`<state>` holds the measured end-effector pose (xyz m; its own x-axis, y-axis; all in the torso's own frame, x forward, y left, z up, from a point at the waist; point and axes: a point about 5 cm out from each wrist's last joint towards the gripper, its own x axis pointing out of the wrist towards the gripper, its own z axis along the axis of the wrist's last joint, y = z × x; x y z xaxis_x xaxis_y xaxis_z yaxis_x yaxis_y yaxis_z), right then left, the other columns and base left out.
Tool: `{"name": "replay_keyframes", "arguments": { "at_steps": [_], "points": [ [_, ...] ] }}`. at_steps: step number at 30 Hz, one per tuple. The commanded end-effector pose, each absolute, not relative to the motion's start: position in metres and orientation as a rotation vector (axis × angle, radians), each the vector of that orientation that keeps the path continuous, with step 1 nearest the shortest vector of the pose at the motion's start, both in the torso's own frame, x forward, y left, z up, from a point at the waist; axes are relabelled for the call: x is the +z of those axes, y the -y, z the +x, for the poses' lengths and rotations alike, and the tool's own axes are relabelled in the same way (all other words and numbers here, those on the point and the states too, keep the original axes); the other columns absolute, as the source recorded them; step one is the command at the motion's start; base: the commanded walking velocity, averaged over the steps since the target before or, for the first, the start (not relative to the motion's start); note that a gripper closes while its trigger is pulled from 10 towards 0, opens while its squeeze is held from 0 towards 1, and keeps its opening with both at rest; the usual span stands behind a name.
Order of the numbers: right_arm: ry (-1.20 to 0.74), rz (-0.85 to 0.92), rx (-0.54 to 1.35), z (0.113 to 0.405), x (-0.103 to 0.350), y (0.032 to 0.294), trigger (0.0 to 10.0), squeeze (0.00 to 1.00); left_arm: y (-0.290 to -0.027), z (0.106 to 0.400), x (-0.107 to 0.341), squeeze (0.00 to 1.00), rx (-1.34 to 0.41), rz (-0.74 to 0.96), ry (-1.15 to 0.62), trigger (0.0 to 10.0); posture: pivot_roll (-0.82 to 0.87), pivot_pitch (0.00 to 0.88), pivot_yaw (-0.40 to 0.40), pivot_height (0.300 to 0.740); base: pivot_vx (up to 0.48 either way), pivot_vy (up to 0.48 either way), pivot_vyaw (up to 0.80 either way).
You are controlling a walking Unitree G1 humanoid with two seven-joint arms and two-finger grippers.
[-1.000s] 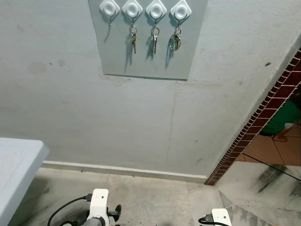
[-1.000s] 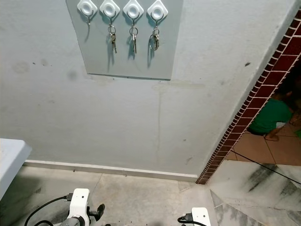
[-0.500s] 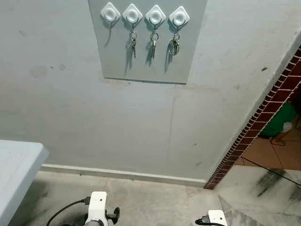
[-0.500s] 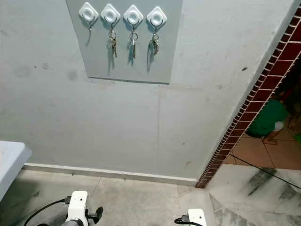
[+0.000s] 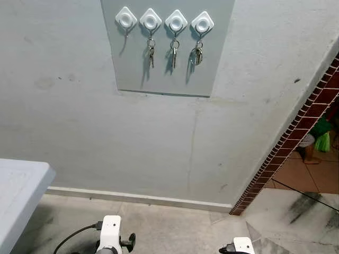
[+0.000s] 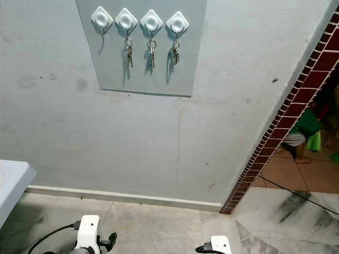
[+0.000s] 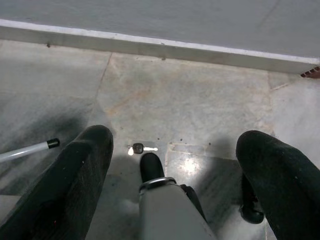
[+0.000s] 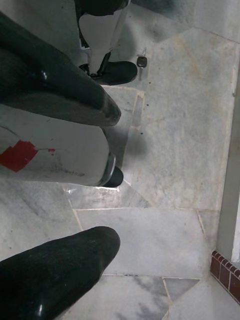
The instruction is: Hang keys on a hook
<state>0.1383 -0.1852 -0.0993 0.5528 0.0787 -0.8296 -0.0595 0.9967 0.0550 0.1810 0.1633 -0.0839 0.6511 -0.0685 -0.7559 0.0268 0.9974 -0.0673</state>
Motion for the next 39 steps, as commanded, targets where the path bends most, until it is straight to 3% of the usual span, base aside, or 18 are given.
{"name": "replay_keyframes", "arguments": {
  "at_steps": [1,31,39],
  "points": [
    [-1.008,0.017,0.078,0.1324,-0.1015,0.186,10.0,0.0,-0.164,0.1807,-0.0843,0.0,-0.057,-0.046,-0.87,10.0,-0.07,0.0,0.007,0.732,0.0,0.0,0.0],
    [-1.028,0.037,0.068,0.1261,-0.1038,0.1857,10.0,0.0,-0.1658,0.1767,-0.0862,0.0,-0.043,-0.06,-0.881,10.0,-0.06,0.0,0.001,0.732,0.0,-0.334,0.0],
    [-1.028,0.042,0.062,0.1261,-0.1037,0.1863,10.0,0.0,-0.1678,0.177,-0.0862,0.0,-0.015,-0.073,-0.884,10.0,-0.06,0.0,-0.001,0.732,0.0,0.0,0.0]
  ]
}}
